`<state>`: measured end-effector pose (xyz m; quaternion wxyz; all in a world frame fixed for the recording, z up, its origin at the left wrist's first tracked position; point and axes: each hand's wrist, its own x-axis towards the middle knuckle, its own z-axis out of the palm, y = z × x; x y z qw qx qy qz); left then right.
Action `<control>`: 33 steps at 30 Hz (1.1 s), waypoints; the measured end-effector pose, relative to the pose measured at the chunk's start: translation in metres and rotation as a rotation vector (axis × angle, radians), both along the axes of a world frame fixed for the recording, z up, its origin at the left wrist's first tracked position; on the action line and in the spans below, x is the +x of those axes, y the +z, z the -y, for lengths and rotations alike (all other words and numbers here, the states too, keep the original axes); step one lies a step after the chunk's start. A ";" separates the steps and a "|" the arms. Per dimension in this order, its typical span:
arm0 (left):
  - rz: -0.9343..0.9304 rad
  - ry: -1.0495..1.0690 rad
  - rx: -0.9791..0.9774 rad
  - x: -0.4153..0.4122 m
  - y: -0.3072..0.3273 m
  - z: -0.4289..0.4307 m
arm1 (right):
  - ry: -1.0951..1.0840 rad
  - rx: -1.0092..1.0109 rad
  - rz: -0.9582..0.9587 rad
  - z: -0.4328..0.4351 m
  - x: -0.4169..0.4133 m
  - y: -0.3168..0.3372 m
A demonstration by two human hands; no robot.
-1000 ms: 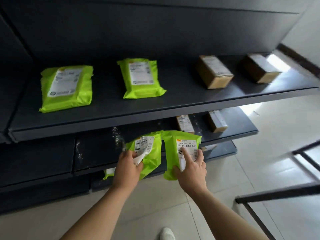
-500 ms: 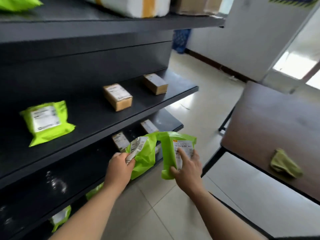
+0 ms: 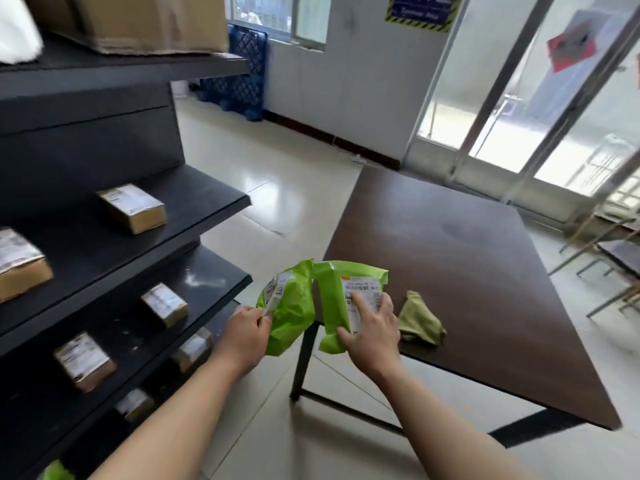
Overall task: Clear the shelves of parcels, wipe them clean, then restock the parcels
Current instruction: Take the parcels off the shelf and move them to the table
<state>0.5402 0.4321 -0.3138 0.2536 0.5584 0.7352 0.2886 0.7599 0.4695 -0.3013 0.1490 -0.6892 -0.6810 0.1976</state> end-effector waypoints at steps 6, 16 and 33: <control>0.000 -0.052 -0.061 0.071 -0.005 -0.062 | -0.082 -0.022 0.024 -0.050 0.073 0.001; -0.162 -0.106 -0.124 0.132 -0.022 -0.164 | -0.254 -0.079 0.071 -0.127 0.142 -0.013; -0.355 -0.278 -0.241 0.164 -0.072 -0.374 | -0.433 -0.196 0.120 -0.308 0.167 -0.061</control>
